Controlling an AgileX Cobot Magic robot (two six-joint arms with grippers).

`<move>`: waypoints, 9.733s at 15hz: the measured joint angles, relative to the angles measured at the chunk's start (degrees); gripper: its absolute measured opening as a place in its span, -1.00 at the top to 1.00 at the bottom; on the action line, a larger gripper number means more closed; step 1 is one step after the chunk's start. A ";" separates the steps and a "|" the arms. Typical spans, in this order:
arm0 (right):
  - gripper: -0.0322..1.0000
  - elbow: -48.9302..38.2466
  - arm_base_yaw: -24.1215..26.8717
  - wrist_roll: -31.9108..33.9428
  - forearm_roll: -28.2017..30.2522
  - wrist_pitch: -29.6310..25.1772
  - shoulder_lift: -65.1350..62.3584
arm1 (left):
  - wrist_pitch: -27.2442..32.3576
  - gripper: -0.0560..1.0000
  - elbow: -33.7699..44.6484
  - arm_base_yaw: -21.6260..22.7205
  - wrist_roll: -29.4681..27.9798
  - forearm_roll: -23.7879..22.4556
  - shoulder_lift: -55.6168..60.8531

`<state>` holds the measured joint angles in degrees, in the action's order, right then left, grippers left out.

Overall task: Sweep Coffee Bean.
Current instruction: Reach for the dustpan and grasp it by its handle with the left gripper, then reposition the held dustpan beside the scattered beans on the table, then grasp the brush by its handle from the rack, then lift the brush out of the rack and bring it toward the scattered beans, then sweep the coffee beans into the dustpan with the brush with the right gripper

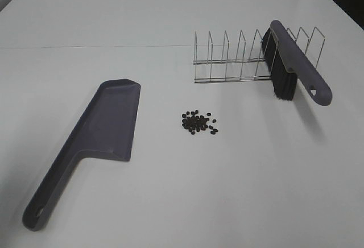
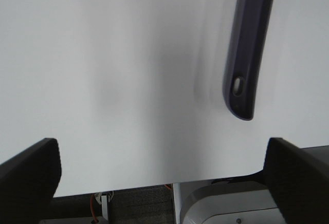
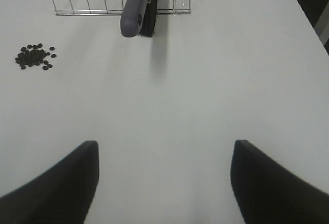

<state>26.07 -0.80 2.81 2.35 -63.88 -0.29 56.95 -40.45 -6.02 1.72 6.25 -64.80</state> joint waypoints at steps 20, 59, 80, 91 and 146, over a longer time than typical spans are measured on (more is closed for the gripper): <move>-0.28 0.00 0.00 0.00 0.00 0.00 0.00 | -14.78 -0.48 -16.16 -16.56 -11.92 -3.50 -45.15; -0.66 13.75 0.00 2.12 -2.35 0.00 26.81 | -19.82 0.30 -17.82 -22.98 -14.95 -6.25 -48.47; -0.73 84.34 0.00 -6.70 -11.80 -5.84 129.09 | -17.25 0.30 -17.82 -22.98 -15.18 -5.79 -48.19; -0.73 87.61 0.00 -7.85 -12.26 -5.96 135.85 | -14.15 0.30 -17.82 -22.98 -17.70 -7.91 -46.18; 0.38 46.98 -23.84 20.63 8.25 8.37 115.85 | -10.14 0.30 -29.22 -25.50 -11.69 -7.91 -55.58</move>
<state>73.05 -24.64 23.43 10.60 -55.52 115.57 46.81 -69.67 -31.51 -9.97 -1.66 -120.38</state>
